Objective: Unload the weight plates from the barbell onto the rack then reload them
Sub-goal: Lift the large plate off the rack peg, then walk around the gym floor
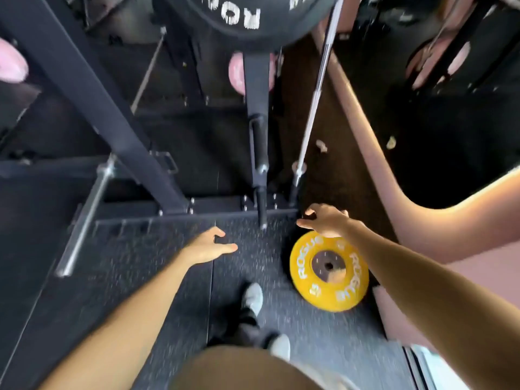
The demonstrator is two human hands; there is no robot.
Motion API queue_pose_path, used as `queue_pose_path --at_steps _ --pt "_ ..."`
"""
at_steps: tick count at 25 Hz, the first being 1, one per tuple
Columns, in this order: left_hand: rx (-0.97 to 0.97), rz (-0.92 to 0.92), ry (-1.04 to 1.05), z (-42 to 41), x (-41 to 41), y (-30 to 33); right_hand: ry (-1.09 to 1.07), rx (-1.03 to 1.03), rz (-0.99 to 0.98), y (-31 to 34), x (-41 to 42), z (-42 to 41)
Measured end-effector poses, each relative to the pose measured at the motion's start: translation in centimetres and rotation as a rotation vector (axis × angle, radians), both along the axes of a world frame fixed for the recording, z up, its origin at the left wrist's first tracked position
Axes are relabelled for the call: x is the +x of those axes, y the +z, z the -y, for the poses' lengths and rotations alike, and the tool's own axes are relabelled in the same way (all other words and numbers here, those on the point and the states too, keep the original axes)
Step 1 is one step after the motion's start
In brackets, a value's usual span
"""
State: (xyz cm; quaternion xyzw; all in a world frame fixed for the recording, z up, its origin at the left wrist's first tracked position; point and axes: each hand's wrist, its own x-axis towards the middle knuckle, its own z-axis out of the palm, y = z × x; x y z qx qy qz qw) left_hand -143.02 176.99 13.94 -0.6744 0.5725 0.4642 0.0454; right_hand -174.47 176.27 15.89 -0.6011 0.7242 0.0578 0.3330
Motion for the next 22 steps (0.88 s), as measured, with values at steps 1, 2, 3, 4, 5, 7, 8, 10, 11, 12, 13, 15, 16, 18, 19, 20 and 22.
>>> queue_pose_path --at_steps 1,2,3,4,5,7,8,10,11,12,13,15,16,18,19,20,22 --pt "0.060 0.009 0.017 -3.1 0.6 -1.9 0.003 0.066 0.027 -2.3 0.7 -2.5" --pt "0.106 0.026 0.037 -6.0 1.3 -3.6 0.017 0.136 0.046 -4.4 1.6 -4.9" --pt "0.146 0.048 0.060 -8.9 2.1 -5.1 0.045 0.206 0.044 -6.4 2.6 -7.2" --pt "0.178 0.066 0.077 -11.5 2.9 -6.2 0.088 0.265 0.019 -8.2 3.5 -9.3" --pt "0.207 0.077 0.089 -13.8 3.6 -7.1 0.145 0.318 -0.009 -9.8 4.3 -11.2" --pt "0.277 0.091 0.120 -18.0 5.6 -8.5 0.271 0.415 -0.027 -12.3 6.8 -14.4" --pt "0.313 0.089 0.146 -19.8 7.0 -9.0 0.327 0.459 -0.031 -13.1 8.1 -15.8" --pt "0.355 0.057 0.268 -22.7 9.9 -9.8 0.432 0.515 -0.048 -13.9 11.2 -17.5" --pt "0.361 0.033 0.349 -23.9 11.4 -10.1 0.483 0.529 -0.061 -14.1 12.9 -17.7" --pt "0.366 0.018 0.426 -24.9 13.0 -10.2 0.532 0.531 -0.075 -14.2 14.6 -17.6" --pt "0.369 0.013 0.485 -25.7 14.4 -10.2 0.571 0.526 -0.085 -14.2 16.2 -17.0" --pt "0.376 -0.005 0.576 -27.4 17.5 -10.4 0.629 0.521 -0.092 -14.0 20.5 -15.2" --pt "0.377 -0.030 0.620 -28.5 19.4 -10.5 0.654 0.517 -0.094 -13.9 23.3 -14.2" --pt "0.374 -0.117 0.705 -30.8 23.3 -10.9 0.667 0.500 -0.076 -13.5 29.8 -12.5" --pt "0.371 -0.165 0.740 -32.0 25.3 -11.3 0.657 0.485 -0.062 -13.4 33.1 -12.0" --pt "0.370 -0.203 0.767 -33.2 27.6 -11.5 0.668 0.472 -0.050 -13.4 36.7 -11.9" --pt "0.385 -0.250 0.802 -34.6 31.7 -11.6 0.673 0.481 0.014 -13.3 42.5 -12.1"
